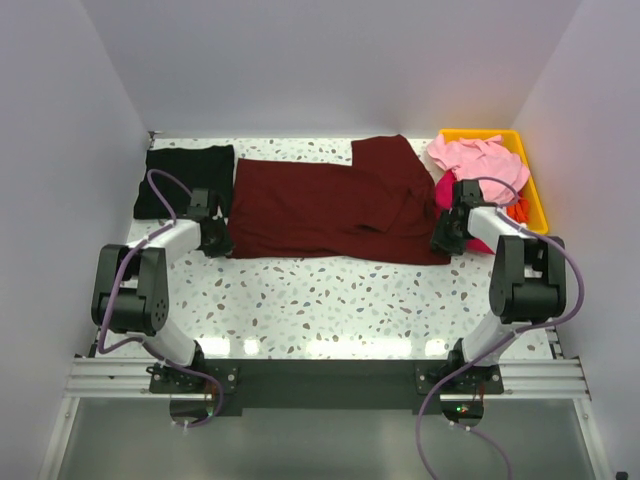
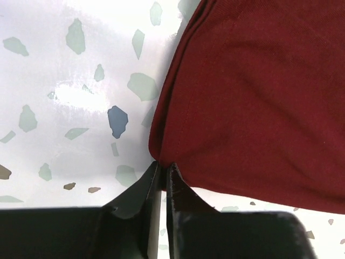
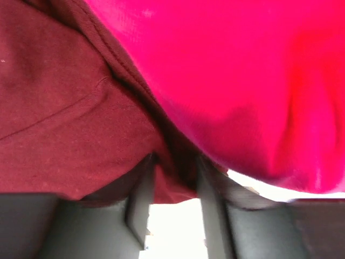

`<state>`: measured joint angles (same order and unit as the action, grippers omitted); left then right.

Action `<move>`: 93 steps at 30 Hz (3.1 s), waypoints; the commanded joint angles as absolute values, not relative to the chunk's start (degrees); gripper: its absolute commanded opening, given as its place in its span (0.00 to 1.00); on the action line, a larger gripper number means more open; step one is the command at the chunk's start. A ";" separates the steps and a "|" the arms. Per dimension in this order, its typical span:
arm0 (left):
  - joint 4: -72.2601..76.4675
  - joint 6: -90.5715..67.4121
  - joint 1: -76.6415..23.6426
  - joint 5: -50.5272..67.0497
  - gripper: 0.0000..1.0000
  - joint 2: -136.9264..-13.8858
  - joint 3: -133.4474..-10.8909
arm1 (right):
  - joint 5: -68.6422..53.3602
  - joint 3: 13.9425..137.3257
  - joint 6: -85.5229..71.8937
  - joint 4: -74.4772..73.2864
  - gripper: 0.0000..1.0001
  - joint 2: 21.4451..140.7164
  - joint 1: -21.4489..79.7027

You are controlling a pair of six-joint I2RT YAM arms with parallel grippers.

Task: Fold and stack the t-shirts
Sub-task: Fold the tshirt

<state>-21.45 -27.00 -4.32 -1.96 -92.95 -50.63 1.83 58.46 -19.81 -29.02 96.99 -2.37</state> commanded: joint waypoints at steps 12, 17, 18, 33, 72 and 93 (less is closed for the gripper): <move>-24.08 -28.12 -4.83 -8.96 0.00 -92.90 -48.17 | 5.70 54.67 -18.02 -34.36 0.00 91.06 -2.55; -25.13 -29.18 -4.83 -12.21 0.00 -91.50 -47.72 | 8.26 54.75 -18.02 -36.12 0.00 89.21 -2.55; -25.40 -29.35 -4.83 -13.09 0.00 -91.41 -47.72 | 9.13 55.19 -18.10 -36.99 0.00 89.21 -2.55; -30.84 -31.20 -4.48 -19.51 0.00 -86.49 -49.30 | 14.24 55.11 -18.37 -38.06 0.00 87.98 -2.55; -22.33 -35.07 -27.24 -10.99 1.00 -93.07 -59.25 | -2.81 54.67 -22.24 -26.55 0.69 85.69 8.17; -18.89 -39.28 -27.25 -11.42 1.00 -84.92 -38.07 | -4.66 41.32 -29.09 -33.31 0.65 85.97 10.46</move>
